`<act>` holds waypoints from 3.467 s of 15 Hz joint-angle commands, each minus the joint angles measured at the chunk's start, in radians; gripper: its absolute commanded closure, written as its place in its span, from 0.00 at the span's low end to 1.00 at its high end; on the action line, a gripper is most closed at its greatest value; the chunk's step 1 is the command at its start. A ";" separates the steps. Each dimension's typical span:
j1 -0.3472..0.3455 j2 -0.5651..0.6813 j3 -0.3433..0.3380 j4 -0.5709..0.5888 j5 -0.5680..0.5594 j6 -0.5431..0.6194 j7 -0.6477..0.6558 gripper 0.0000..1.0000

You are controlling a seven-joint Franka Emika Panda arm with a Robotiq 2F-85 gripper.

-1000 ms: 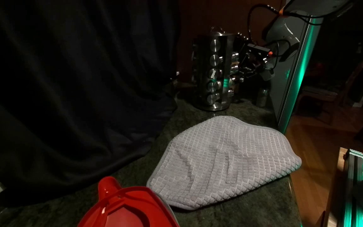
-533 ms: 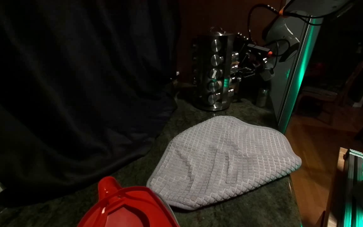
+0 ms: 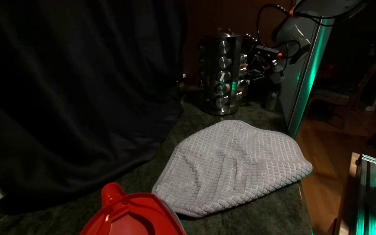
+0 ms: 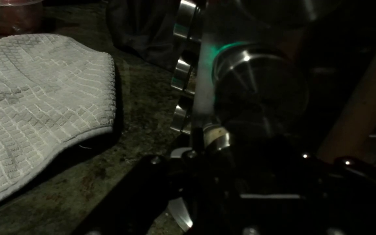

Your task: Remove one container from the seasoning rack and put it on the counter

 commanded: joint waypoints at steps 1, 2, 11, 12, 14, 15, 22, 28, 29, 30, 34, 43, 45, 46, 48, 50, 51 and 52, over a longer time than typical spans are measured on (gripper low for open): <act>-0.004 0.001 -0.010 0.014 0.006 -0.010 0.003 0.76; -0.006 0.001 -0.011 0.013 0.007 -0.012 -0.001 0.76; -0.016 -0.003 -0.026 0.022 -0.009 -0.013 -0.023 0.76; -0.015 -0.003 -0.025 0.024 -0.012 -0.015 -0.026 0.76; -0.014 -0.005 -0.026 0.027 -0.020 -0.015 -0.030 0.76; -0.014 -0.004 -0.027 0.033 -0.031 -0.017 -0.034 0.76; -0.014 0.013 -0.023 0.078 -0.047 -0.010 -0.076 0.76; -0.025 0.004 -0.026 0.057 -0.008 -0.006 -0.057 0.76; -0.023 -0.001 -0.027 0.053 -0.011 -0.002 -0.061 0.76; -0.020 -0.002 -0.028 0.054 -0.022 0.003 -0.067 0.76; -0.010 -0.015 -0.035 0.058 -0.071 0.017 -0.105 0.76; -0.023 0.001 -0.026 0.088 -0.064 0.013 -0.113 0.76; -0.023 -0.001 -0.027 0.083 -0.056 0.013 -0.083 0.76; -0.022 -0.003 -0.028 0.079 -0.055 0.017 -0.073 0.76; -0.021 -0.009 -0.030 0.072 -0.058 0.019 -0.052 0.76; -0.013 -0.021 -0.034 0.058 -0.070 0.039 -0.041 0.76; -0.012 -0.024 -0.036 0.057 -0.072 0.049 -0.050 0.76; -0.014 -0.023 -0.037 0.061 -0.073 0.051 -0.060 0.76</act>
